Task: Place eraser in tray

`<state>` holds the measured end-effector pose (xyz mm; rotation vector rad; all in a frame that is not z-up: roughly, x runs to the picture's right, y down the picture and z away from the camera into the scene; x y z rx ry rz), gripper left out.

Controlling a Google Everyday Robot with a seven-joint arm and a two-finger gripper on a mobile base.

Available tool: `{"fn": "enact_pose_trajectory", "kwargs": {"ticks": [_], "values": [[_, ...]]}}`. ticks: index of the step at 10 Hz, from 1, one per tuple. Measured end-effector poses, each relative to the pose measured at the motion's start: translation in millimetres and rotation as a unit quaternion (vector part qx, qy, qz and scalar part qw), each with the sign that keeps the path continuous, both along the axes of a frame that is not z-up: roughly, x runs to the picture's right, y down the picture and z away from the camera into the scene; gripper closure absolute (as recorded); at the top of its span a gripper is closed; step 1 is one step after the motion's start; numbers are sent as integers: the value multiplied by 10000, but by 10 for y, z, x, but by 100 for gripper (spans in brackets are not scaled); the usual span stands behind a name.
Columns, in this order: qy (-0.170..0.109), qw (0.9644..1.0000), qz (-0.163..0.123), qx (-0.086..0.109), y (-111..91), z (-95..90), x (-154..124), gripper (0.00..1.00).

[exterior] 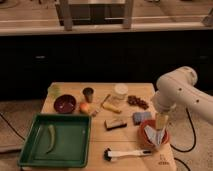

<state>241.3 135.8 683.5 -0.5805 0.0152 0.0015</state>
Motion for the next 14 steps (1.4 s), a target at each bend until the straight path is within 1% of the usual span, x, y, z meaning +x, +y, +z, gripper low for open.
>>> {"fn": "enact_pose_trajectory", "kwargs": {"ticks": [3, 6, 10, 14], "values": [[-63, 10000, -34, -6, 47, 34, -35, 20], [-208, 9998, -54, -26, 176, 125, -328, 20], [-331, 9993, -147, -30, 265, 214, -431, 20], [-453, 9987, -222, -85, 370, 330, -675, 20]]}}
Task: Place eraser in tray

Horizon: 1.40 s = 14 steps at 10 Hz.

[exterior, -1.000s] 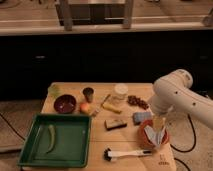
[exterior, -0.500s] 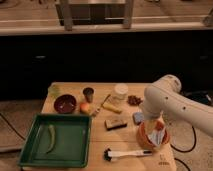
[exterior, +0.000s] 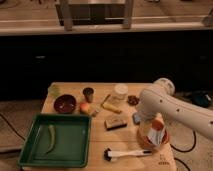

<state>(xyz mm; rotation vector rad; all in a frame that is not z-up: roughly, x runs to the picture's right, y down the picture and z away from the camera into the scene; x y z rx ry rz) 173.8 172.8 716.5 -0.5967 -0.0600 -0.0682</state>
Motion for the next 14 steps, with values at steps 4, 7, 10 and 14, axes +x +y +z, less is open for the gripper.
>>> {"fn": "enact_pose_trajectory", "kwargs": {"ticks": [4, 7, 10, 14], "values": [[-77, 9999, -50, -48, 111, 124, -123, 20], [-150, 9998, -121, -70, 156, 205, -241, 20], [-241, 9995, -169, -107, 189, 302, -344, 20], [-351, 9991, -187, -151, 241, 425, -465, 20]]}}
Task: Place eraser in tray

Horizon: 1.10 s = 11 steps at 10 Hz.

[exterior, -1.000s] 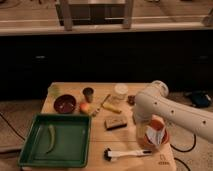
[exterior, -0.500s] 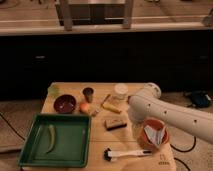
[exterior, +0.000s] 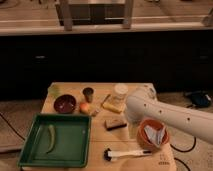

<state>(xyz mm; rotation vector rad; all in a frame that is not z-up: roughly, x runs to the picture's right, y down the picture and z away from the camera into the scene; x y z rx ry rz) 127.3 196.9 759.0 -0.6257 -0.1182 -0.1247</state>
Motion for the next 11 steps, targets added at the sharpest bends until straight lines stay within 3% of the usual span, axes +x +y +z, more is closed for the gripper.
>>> {"fn": "enact_pose_trajectory", "kwargs": {"ticks": [11], "values": [[-370, 9990, -251, -45, 103, 351, -234, 20]]}}
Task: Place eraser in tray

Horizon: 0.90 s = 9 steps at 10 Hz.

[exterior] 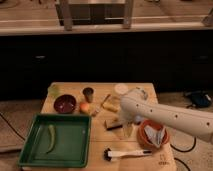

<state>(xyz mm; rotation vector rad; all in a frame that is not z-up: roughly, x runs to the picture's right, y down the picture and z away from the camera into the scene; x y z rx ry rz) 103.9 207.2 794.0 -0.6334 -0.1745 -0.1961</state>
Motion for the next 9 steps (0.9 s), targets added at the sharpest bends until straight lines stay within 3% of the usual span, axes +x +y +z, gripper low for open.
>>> {"fn": "enact_pose_trajectory", "kwargs": {"ticks": [9], "values": [[-249, 9993, -284, -46, 63, 268, 21, 20]]}}
